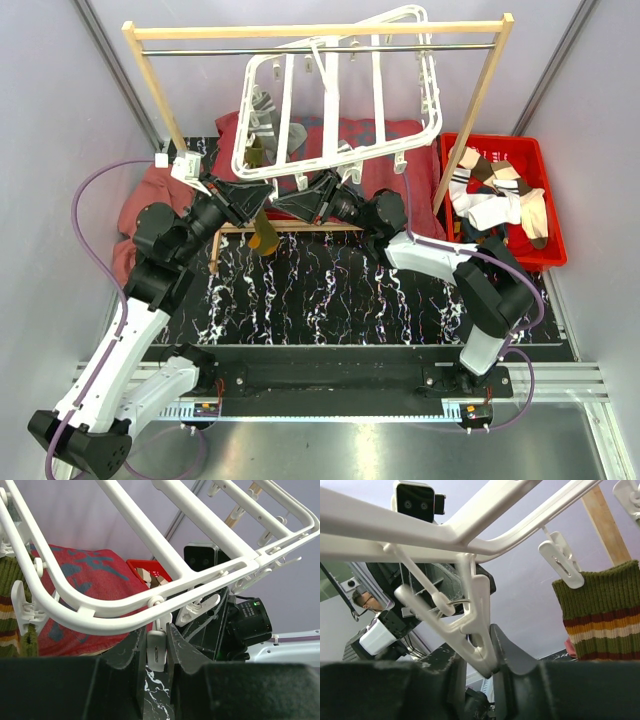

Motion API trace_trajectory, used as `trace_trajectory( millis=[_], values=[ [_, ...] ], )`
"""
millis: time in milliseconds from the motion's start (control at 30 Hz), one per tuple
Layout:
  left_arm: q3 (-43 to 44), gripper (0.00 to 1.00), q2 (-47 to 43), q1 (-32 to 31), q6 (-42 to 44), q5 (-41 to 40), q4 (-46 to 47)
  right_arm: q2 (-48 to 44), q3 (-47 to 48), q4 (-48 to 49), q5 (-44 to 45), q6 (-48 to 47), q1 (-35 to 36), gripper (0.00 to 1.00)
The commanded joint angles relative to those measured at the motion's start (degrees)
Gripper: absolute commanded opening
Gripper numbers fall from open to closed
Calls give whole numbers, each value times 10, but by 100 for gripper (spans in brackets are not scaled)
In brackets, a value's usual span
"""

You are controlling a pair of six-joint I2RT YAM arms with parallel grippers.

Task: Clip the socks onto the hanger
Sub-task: Open the clamp at the hanger.

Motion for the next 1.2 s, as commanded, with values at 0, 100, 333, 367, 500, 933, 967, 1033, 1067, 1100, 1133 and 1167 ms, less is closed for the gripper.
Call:
trace_trajectory(
  millis=[0,100,333,367,500,933,967,1033,1067,1100,1133,1167],
  values=[
    [-1,11,-6,-3,8,20,13,4,23,102,-9,-3,7,22],
    [4,13,-6,-3,12,16,8,4,20,102,-12,-4,6,7],
    [25,43,-13,-3,26,-18,-35,-12,10,62,-8,-45,7,0],
    [30,47,-16,-3,29,-24,-51,-15,8,48,-7,-52,7,0],
    [52,55,-19,-5,41,-50,-98,-28,0,11,5,-99,7,0],
    [151,76,33,-104,70,-257,-231,-80,-13,-145,110,-269,43,0],
    [154,76,37,-107,70,-267,-234,-81,-12,-150,114,-280,44,0],
    [160,75,48,-120,73,-292,-238,-82,-10,-165,123,-292,50,0],
    [167,75,52,-125,75,-299,-239,-82,-8,-169,125,-299,51,0],
    [172,75,55,-129,77,-308,-242,-83,-7,-171,128,-303,53,0],
    [177,74,62,-138,77,-327,-245,-83,-7,-176,134,-306,56,0],
    [185,72,66,-142,78,-337,-248,-84,-7,-179,136,-314,58,0]
  ],
)
